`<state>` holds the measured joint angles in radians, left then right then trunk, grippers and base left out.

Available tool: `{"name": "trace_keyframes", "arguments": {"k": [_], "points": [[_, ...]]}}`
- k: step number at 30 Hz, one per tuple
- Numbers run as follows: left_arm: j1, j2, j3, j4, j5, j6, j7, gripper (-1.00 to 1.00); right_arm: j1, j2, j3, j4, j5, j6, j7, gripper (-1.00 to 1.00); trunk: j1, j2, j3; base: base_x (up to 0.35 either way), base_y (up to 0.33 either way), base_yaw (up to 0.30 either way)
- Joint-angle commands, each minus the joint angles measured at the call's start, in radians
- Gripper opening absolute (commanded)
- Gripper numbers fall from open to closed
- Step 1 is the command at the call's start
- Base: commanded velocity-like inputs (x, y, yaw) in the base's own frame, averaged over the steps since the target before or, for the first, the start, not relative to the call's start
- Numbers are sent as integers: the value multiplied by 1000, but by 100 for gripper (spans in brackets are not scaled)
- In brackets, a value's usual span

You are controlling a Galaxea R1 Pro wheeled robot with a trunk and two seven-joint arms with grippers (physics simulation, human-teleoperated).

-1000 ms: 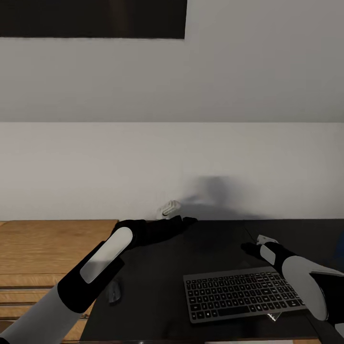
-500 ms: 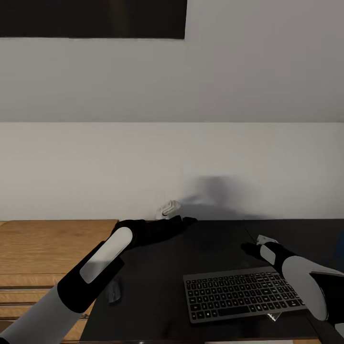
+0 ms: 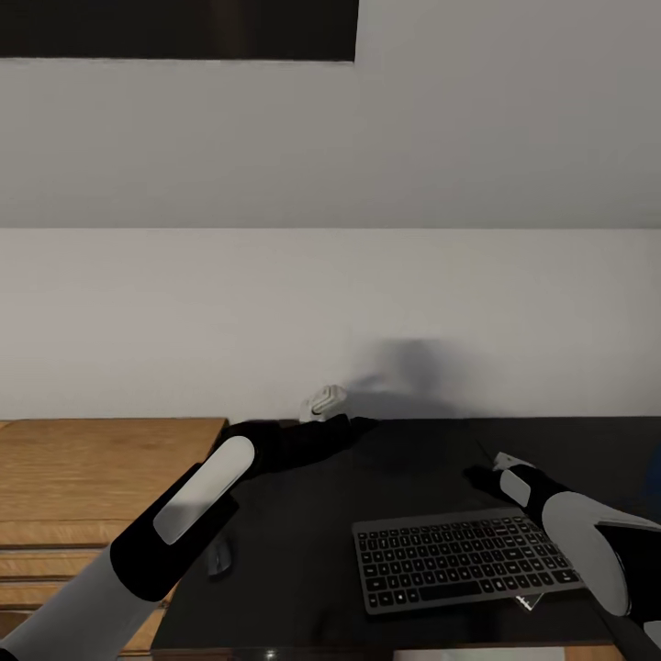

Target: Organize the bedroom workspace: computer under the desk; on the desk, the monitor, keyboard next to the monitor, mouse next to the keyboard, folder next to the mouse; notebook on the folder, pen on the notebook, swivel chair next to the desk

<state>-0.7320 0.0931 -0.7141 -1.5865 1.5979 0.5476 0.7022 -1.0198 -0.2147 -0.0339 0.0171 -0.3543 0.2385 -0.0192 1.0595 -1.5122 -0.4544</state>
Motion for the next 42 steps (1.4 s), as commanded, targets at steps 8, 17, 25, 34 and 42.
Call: {"name": "trace_keyframes", "arguments": {"k": [8, 17, 25, 34, 42], "points": [[-1, 0, -1, -1, 8, -1, 8, 100, -1, 0, -3, 1, -9, 4, -3, 100, 31, -57, -26, 0, 0, 0], [-1, 1, -2, 3, 8, 0, 7, 100, 0, 0, -3, 1, -9, 7, -4, 100, 35, -64, -29, 0, 0, 0], [-1, 19, -21, 3, 5, -1, 5, 100, -1, 0, -3, 1, -10, 19, -30, 100, 35, -64, -29, 0, 0, 0], [-1, 22, -27, 3, 5, -2, 6, 100, 0, 0, -3, 1, -11, 29, -55, 100, 35, -64, -29, 0, 0, 0], [-1, 22, -27, 3, 5, -3, 8, 100, -1, 0, -3, 1, -11, 30, -59, 100, 35, -64, -29, -19, 0, 0]]}}
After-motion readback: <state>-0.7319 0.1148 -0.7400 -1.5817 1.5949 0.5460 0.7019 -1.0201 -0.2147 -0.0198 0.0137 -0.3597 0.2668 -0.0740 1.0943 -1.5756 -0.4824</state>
